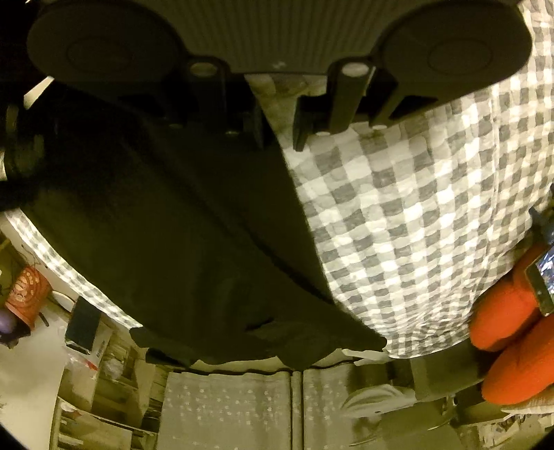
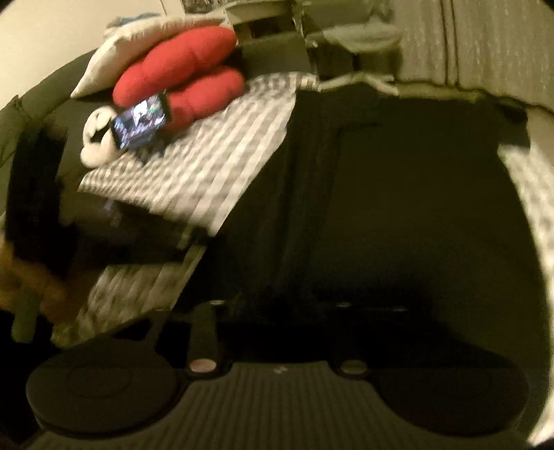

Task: Fold clothes

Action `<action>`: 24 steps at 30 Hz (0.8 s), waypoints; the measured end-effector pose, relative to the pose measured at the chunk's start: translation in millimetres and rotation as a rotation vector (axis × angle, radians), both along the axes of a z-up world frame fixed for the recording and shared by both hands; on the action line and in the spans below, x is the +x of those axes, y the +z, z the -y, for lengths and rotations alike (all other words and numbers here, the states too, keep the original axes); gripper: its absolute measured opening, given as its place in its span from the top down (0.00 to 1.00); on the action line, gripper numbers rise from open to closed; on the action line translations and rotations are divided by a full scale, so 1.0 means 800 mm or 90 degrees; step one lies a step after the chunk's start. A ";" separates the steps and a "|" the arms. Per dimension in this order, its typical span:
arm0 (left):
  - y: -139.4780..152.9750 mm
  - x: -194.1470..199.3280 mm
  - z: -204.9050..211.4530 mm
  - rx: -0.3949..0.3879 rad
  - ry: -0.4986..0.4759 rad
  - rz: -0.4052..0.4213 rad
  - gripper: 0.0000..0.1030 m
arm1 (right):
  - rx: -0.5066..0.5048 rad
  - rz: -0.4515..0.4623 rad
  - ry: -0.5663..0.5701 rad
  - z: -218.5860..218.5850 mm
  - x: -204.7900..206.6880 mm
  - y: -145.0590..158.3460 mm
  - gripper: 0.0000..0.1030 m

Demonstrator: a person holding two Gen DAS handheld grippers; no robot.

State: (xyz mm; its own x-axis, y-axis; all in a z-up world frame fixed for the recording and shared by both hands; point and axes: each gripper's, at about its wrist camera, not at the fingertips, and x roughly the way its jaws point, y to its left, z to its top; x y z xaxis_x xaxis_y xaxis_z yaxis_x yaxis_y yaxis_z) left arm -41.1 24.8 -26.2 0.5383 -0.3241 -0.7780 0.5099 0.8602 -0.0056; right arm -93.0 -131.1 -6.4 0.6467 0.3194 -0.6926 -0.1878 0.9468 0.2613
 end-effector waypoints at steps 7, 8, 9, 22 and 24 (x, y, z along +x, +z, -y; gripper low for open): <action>0.020 0.071 -0.035 -0.088 0.101 -0.018 0.75 | 0.018 -0.043 -0.021 0.059 0.127 0.026 0.59; 0.023 0.089 -0.038 -0.092 0.119 -0.017 0.75 | 0.021 -0.049 -0.017 0.065 0.145 0.029 0.59; 0.026 0.110 -0.041 -0.096 0.132 -0.013 0.75 | 0.013 -0.047 -0.015 0.070 0.163 0.033 0.59; -0.027 0.420 -0.017 -0.268 0.273 -0.026 0.57 | -0.088 0.024 -0.009 0.102 0.396 -0.004 0.52; -0.032 0.439 -0.007 -0.282 0.272 -0.016 0.53 | -0.087 0.025 -0.014 0.107 0.412 -0.025 0.52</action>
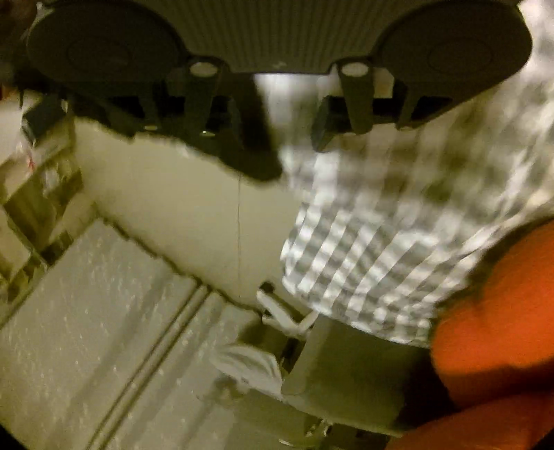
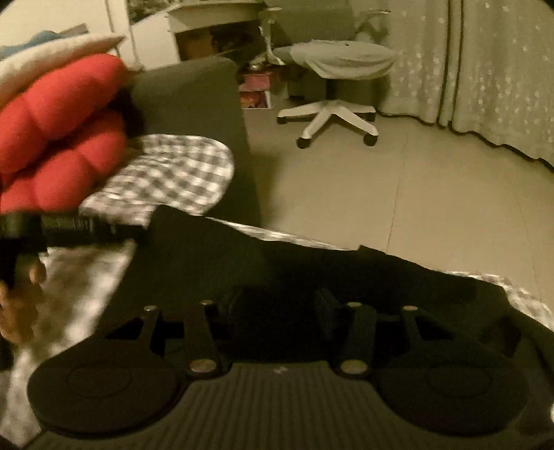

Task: Fold clothes

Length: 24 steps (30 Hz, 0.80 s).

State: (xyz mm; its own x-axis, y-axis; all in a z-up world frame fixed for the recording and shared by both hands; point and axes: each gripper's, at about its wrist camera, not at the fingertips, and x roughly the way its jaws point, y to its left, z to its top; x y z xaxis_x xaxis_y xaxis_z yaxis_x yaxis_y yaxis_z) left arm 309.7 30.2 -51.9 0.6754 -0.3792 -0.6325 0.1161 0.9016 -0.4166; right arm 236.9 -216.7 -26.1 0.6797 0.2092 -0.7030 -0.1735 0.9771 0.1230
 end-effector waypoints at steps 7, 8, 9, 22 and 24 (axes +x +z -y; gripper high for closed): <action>0.003 0.012 0.034 0.083 -0.019 0.051 0.94 | 0.048 0.066 0.018 -0.004 0.000 -0.010 0.97; 0.010 0.013 0.032 0.085 -0.017 0.064 0.94 | 0.040 0.088 0.019 -0.005 -0.005 -0.004 0.98; 0.017 0.013 0.029 0.085 -0.015 0.077 0.94 | 0.033 0.109 0.019 -0.006 -0.009 0.002 0.98; 0.010 0.028 0.038 0.203 -0.060 0.106 0.93 | -0.073 0.140 -0.043 -0.036 0.001 -0.007 0.98; 0.011 0.025 0.035 0.187 -0.062 0.118 0.93 | -0.053 0.162 -0.057 -0.029 -0.002 0.001 0.98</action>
State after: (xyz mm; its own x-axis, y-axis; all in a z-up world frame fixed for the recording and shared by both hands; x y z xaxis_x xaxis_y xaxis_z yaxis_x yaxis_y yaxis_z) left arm 330.1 2.4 -43.2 0.7580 -0.2680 -0.5947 0.2571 0.9606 -0.1052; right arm 235.0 -193.9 -25.7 0.8495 0.0882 -0.5201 -0.1003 0.9949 0.0048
